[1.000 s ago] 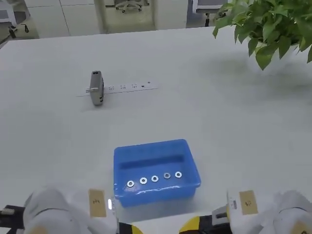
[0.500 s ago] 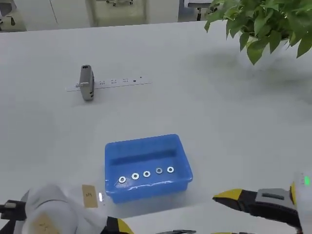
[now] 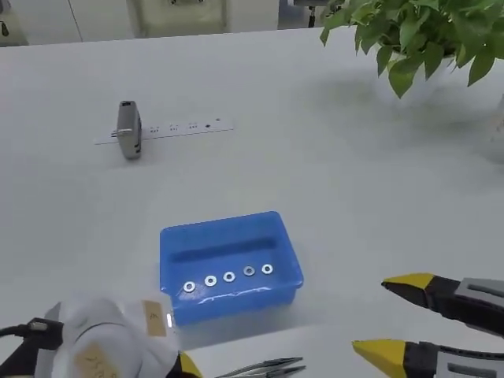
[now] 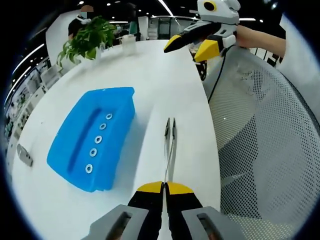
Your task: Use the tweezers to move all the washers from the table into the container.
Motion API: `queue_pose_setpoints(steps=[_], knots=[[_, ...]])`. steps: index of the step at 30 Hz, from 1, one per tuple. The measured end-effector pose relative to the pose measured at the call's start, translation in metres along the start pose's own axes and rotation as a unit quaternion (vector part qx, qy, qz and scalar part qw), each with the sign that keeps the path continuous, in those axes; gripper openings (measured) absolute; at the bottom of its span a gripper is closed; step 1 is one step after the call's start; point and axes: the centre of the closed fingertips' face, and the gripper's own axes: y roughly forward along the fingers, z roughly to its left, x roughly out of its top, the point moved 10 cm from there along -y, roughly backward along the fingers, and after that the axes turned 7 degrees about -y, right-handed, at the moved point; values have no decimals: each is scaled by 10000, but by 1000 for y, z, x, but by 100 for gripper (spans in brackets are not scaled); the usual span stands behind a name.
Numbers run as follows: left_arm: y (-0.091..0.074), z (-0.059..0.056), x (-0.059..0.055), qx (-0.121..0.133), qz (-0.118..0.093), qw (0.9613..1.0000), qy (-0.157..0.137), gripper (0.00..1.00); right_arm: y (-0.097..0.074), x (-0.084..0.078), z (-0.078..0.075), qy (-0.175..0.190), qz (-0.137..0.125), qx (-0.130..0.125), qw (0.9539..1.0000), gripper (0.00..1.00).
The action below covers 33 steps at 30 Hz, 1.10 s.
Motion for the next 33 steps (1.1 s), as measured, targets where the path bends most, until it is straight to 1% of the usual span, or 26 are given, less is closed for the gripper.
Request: queue_pose_setpoints(steps=[5, 9, 12, 15, 21, 25, 27, 29, 30, 31, 32, 33], knots=[[2, 1, -2, 53, 82, 9999, 74, 0, -5, -1, 2, 173, -45, -136, 9997, 42], [2, 2, -3, 60, 153, 9999, 48, 0, -10, -3, 3, 272, -101, -280, 9992, 42], [2, 3, -2, 51, 175, 9998, 35, 0, -13, -4, 3, 321, -108, -321, 9989, 42], [3, 3, -2, 39, 211, 9998, 56, 0, -15, -4, 3, 328, -144, -353, 9987, 43], [2, 3, -2, 46, 195, 9997, -111, 0, -18, 1, 4, 249, -249, -433, 9984, 43], [-1, 0, -4, 167, 192, 9995, -189, 8, -22, 3, 6, 204, -311, -428, 9984, 43], [-6, -3, -5, 279, 80, 9991, -323, 12, -23, 5, 7, 153, -351, -418, 9984, 43], [-13, -7, -5, 395, -172, 9972, -614, 15, -24, 5, 7, 107, -391, -399, 9984, 44], [-16, -9, -5, 442, -276, 9960, -723, 18, -25, 6, 7, 88, -423, -388, 9983, 44], [-21, -11, -6, 533, -470, 9931, -929, 22, -25, 6, 7, 84, -434, -380, 9983, 45], [-25, -13, -6, 595, -587, 9908, -1063, 25, -25, 7, 7, 67, -461, -349, 9983, 45], [-30, -16, -6, 690, -777, 9868, -1245, 30, -26, 7, 7, 43, -480, -331, 9983, 45]])
